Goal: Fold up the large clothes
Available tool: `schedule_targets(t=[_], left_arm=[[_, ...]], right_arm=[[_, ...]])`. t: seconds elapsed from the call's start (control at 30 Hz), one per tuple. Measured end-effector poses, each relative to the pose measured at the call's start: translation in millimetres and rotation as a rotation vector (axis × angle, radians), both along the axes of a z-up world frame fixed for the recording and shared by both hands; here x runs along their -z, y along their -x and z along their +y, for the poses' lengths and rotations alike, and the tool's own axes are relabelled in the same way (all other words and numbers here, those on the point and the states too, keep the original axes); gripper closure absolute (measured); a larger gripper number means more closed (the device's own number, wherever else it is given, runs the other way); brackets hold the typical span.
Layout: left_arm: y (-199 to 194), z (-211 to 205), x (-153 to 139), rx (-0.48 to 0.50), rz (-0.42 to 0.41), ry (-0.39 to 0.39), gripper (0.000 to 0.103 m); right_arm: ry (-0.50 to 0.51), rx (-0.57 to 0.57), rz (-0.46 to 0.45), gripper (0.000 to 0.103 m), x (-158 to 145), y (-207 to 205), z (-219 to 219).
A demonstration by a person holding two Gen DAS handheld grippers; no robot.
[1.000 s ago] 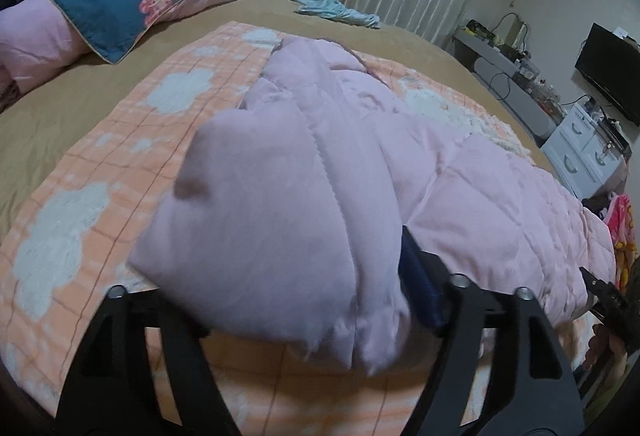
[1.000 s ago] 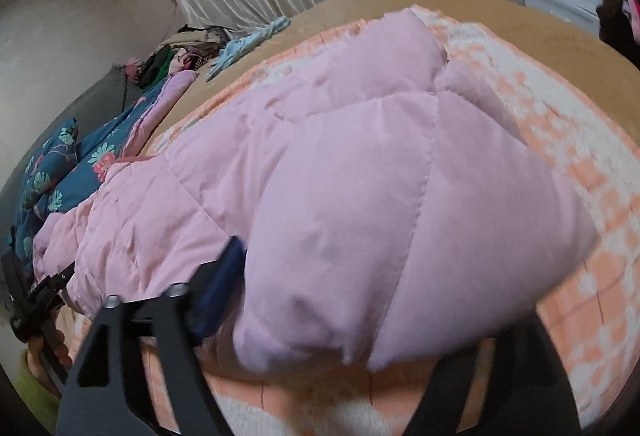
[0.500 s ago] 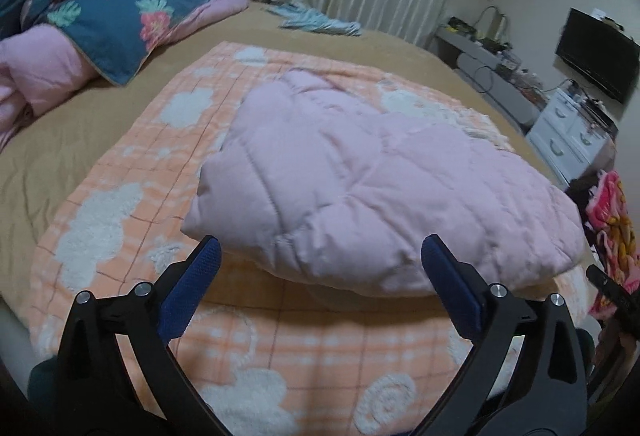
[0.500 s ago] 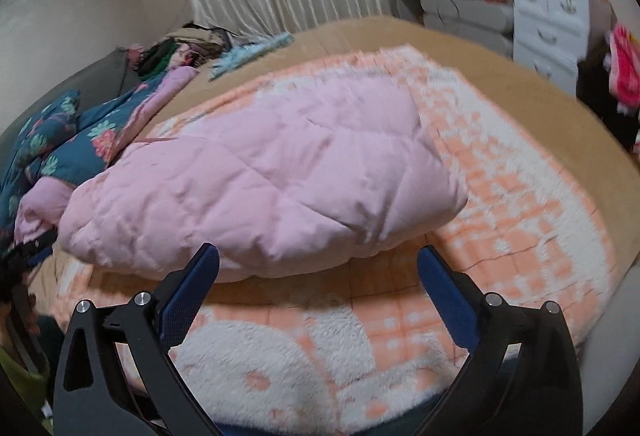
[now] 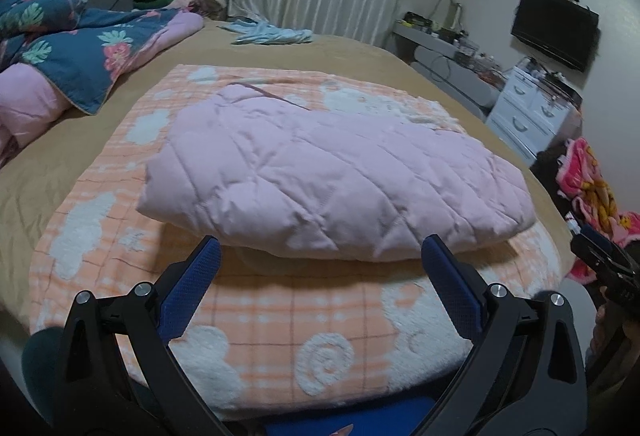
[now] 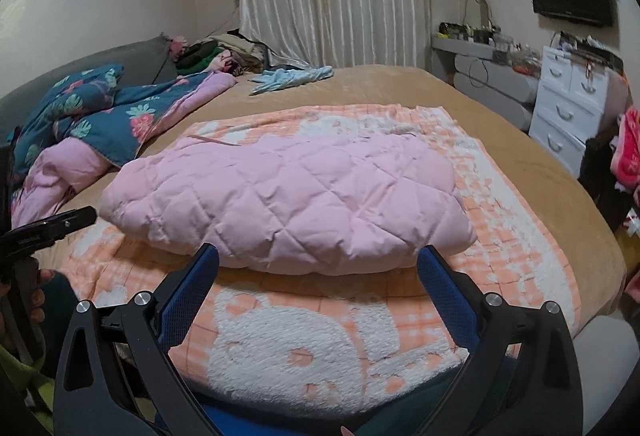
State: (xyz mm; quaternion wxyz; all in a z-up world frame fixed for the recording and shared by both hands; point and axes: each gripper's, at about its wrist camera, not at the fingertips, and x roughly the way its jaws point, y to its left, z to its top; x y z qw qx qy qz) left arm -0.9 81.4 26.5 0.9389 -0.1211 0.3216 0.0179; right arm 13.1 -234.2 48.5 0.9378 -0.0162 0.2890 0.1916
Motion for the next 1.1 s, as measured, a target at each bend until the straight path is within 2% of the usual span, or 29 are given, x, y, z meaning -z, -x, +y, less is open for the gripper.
schedule_targets(t=[0.43,1.1], left_arm=[[11,-27,2,0.043,0.0,-0.042,0.009],[14,-32,0,0.052,0.0,-0.059,0.009]], right_arm=[[0.01,-0.04,0.059,0.004,16,18,27],[0.013,-0.042,0.055,0.004,14,22,28]])
